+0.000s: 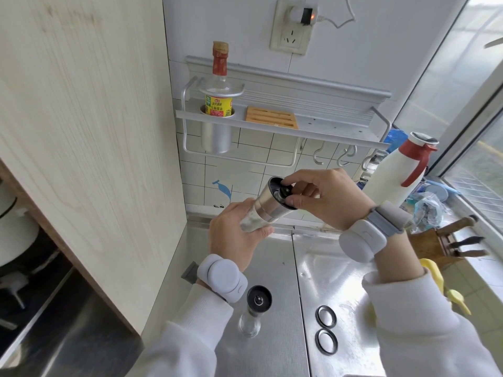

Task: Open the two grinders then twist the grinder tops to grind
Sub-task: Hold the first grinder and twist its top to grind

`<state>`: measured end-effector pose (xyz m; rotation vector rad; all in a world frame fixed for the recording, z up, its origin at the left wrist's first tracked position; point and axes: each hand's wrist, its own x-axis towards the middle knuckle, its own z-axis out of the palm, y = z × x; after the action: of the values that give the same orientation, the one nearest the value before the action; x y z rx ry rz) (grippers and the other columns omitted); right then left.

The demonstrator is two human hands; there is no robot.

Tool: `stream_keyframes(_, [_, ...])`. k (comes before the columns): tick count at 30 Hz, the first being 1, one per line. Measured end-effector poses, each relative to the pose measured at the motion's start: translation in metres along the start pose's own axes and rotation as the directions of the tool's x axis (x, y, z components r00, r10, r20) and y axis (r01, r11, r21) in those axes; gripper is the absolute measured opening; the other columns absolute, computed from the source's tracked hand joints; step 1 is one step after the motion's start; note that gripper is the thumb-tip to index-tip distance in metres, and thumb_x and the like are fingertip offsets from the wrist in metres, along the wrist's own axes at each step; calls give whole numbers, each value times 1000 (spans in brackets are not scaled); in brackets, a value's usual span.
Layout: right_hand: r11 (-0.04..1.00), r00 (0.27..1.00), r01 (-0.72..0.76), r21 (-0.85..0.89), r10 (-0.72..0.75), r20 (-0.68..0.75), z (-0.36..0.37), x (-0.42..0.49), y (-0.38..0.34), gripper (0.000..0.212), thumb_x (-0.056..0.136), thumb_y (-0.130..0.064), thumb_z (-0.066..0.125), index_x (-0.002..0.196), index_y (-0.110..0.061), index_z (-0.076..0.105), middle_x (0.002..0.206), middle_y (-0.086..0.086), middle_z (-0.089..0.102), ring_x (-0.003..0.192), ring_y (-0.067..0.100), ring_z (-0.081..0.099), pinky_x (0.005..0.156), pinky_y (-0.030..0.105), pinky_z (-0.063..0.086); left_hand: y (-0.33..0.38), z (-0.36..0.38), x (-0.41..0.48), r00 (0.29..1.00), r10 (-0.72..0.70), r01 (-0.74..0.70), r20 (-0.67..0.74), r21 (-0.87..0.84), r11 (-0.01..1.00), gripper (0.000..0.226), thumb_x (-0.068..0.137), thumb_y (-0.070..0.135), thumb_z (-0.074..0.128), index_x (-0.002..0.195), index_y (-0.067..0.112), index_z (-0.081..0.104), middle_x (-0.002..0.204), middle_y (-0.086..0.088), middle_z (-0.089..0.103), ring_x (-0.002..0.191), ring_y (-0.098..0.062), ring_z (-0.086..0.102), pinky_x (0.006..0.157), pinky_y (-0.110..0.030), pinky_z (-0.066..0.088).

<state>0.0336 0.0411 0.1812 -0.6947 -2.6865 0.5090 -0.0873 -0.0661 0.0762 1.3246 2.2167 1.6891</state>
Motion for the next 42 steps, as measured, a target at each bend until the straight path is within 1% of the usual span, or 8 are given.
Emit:
stream_keyframes(7, [995,996,87,-41,-89,-32,-3,3,-1,29,79,-19,67,107,-25,65,95,-8,64,73,12,61,70,15,45,-1,0,2,1000,-7,7,2,1,1000,36,61,23,83,92,18,67,79,6,61,72,-14,54,62,-4,33])
stream_keyframes(12, [994,996,73,-83,-76,-35,-3,7,-1,19,78,-19,68,96,-23,71,84,-9,64,71,12,59,64,5,35,1,-3,1,1000,-3,3,12,0,1000,38,62,25,83,96,18,67,83,6,63,74,-12,54,64,-6,33])
stream_keyframes(17, [994,997,61,-88,-65,-44,-4,8,-4,15,77,-30,68,85,-19,73,76,-8,62,67,4,54,63,10,37,1,-3,1,1000,10,-10,10,11,1000,37,60,24,84,93,18,66,82,6,63,71,-11,53,63,-4,33])
stream_keyframes(22, [991,997,60,-117,-66,-48,-3,8,-5,22,76,-38,66,83,-17,72,76,-5,64,68,12,58,66,20,44,-1,-1,1,1000,8,-8,9,7,1000,37,60,25,84,92,17,67,81,5,64,71,-12,54,63,-3,33])
stream_keyframes(30, [992,997,65,-112,-67,-22,-9,5,-6,28,77,-38,64,99,-22,69,84,-10,64,71,11,60,68,17,44,-2,-2,1,1000,-6,6,6,-3,1000,43,61,27,83,100,18,68,85,6,64,74,-11,54,66,0,33])
stream_keyframes(33, [991,995,101,-87,-102,-12,-10,5,-6,26,79,-24,66,105,-24,67,91,-10,63,72,7,59,67,10,38,-2,-2,1,1000,-9,9,1,-2,1000,43,61,26,84,99,18,68,82,7,62,72,-9,52,65,1,32])
stream_keyframes(37, [991,993,114,-74,-115,-4,-8,7,-6,19,79,-14,67,95,-22,72,85,-8,61,67,-3,52,64,3,36,-2,-2,1,1000,6,-6,1,10,1000,41,60,27,84,97,18,68,83,6,63,72,-10,52,65,1,32])
stream_keyframes(42, [990,996,83,-117,-86,-17,-7,9,-6,13,77,-27,68,87,-20,73,78,-6,62,69,11,56,64,7,36,-3,-1,0,1000,13,-13,3,12,1000,40,60,26,84,95,18,68,82,7,62,71,-10,53,65,0,33])
